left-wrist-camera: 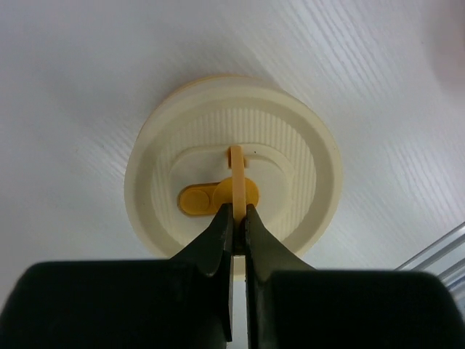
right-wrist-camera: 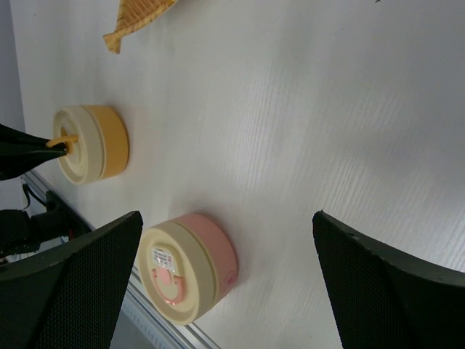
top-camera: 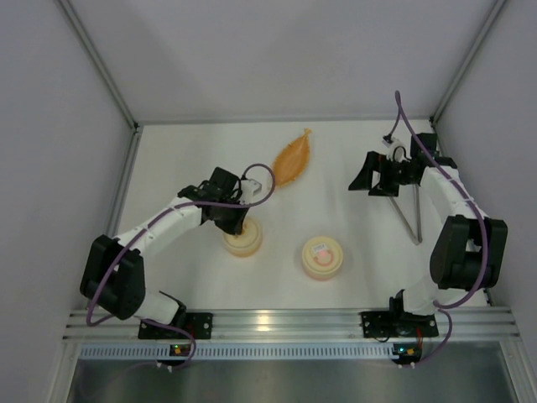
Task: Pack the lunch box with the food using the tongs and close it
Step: Move the packing box to the center of the board.
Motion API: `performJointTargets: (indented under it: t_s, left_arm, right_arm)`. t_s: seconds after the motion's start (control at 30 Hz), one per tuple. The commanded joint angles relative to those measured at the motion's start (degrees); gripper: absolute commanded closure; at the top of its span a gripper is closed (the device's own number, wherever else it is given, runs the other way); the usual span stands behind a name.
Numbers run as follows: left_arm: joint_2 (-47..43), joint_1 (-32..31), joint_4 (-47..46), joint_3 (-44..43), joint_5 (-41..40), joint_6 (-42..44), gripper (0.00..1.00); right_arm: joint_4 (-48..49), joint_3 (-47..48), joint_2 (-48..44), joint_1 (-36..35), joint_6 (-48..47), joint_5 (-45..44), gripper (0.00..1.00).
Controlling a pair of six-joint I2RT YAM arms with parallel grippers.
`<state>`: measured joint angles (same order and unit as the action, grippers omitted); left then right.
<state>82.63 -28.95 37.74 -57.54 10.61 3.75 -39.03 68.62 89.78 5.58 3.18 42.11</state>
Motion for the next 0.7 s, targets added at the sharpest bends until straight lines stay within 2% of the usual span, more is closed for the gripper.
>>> performJointTargets:
  t_s: [0.0, 0.2, 0.47, 0.5, 0.6, 0.63, 0.67]
  left_arm:
    - [1.6, -0.2, 1.3, -0.5, 9.0, 14.2, 1.0]
    - [3.9, -0.5, 0.5, 0.9, 14.8, 27.0, 0.99]
    - [5.3, -4.7, 0.1, 0.9, 13.6, 36.9, 0.95]
    - [5.7, -4.9, 0.8, 0.8, 13.0, 38.4, 0.93]
    - [6.3, -5.3, 1.1, -0.2, 12.2, 39.3, 0.77]
    - [6.3, -5.3, 1.2, -0.4, 12.0, 39.2, 0.69]
    - [5.9, -5.3, 1.2, -0.5, 12.0, 39.2, 0.66]
  right_arm:
    - [0.4, 1.3, 0.5, 0.7, -0.6, 1.3, 0.01]
    - [0.3, 1.3, 0.5, 0.7, -1.2, 1.2, 0.01]
    - [-0.2, 1.7, 0.7, 0.7, -1.2, 1.2, 0.01]
    - [-0.3, 1.7, 0.7, 0.7, -1.2, 1.2, 0.01]
    - [-0.3, 1.6, 0.4, 0.7, -1.5, 1.2, 0.01]
    - [-0.5, 1.6, 0.3, 0.7, -1.5, 1.1, 0.0]
    - [-0.6, 1.6, 0.3, 0.6, -1.6, 1.1, 0.01]
